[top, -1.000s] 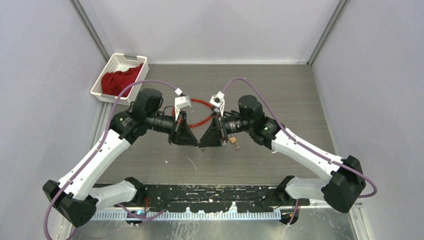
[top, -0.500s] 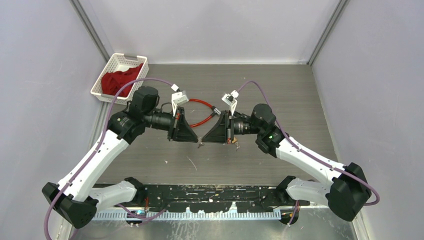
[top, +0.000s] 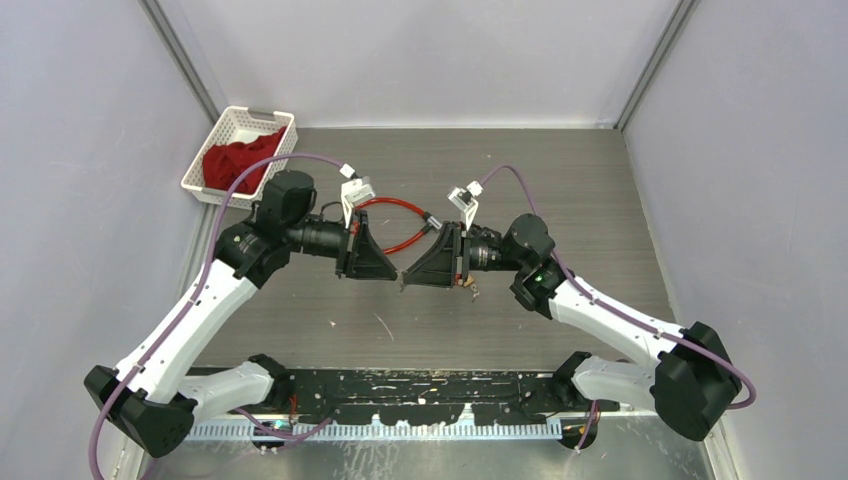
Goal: Unlock with the key
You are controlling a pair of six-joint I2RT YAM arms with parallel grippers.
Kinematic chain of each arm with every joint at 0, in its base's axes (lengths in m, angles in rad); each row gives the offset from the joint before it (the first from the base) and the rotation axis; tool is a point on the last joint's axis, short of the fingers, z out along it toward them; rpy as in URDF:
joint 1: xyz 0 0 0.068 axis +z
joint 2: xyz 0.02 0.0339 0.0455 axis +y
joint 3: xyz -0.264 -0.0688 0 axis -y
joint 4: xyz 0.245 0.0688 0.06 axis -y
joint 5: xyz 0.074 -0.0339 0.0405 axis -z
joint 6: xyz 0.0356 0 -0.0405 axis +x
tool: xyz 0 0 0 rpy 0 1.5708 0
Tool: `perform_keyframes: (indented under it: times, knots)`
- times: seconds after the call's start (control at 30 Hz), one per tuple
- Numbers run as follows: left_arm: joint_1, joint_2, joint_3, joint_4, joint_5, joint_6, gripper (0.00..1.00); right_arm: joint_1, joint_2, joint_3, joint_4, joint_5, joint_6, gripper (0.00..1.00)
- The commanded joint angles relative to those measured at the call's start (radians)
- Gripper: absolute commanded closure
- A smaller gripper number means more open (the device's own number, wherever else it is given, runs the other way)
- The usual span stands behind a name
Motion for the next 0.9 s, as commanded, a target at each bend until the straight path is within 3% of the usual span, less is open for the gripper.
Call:
perform_keyframes:
  times: [0.0,0.13,0.27,0.33,0.43,0.5,0.57,0.63,0.77,0.87]
  knots:
    - [0.009,-0.018,-0.001,0.068,0.019,-0.038,1.0,0.0,-0.001,0.008,0.096,0.009,0.02,0.68]
    - [0.01,-0.02,-0.013,0.086,0.023,-0.055,1.0,-0.001,0.002,0.015,0.109,0.023,0.025,0.72]
    - [0.01,-0.024,-0.014,0.092,0.025,-0.062,1.0,0.002,0.011,0.018,0.113,0.029,0.031,0.68]
    - [0.01,-0.024,-0.012,0.09,0.027,-0.062,1.0,0.004,0.014,0.011,0.125,0.035,0.036,0.73]
    - [0.014,-0.026,-0.008,0.093,0.027,-0.064,1.0,0.005,0.02,0.0,0.157,0.033,0.051,0.92]
    - [0.019,-0.028,-0.006,0.092,0.026,-0.064,1.0,0.005,0.015,-0.004,0.149,0.034,0.05,0.94]
    - [0.021,-0.03,-0.008,0.094,0.028,-0.065,1.0,0.005,0.009,-0.004,0.129,0.037,0.042,0.89]
    - [0.021,-0.03,-0.01,0.103,0.029,-0.075,1.0,0.005,0.009,-0.004,0.124,0.037,0.044,0.74]
    - [0.022,-0.029,-0.013,0.124,0.031,-0.093,1.0,0.006,0.018,-0.013,0.168,0.034,0.073,0.71]
    - [0.022,-0.028,-0.013,0.129,0.033,-0.097,1.0,0.006,0.023,-0.02,0.212,0.034,0.104,0.76]
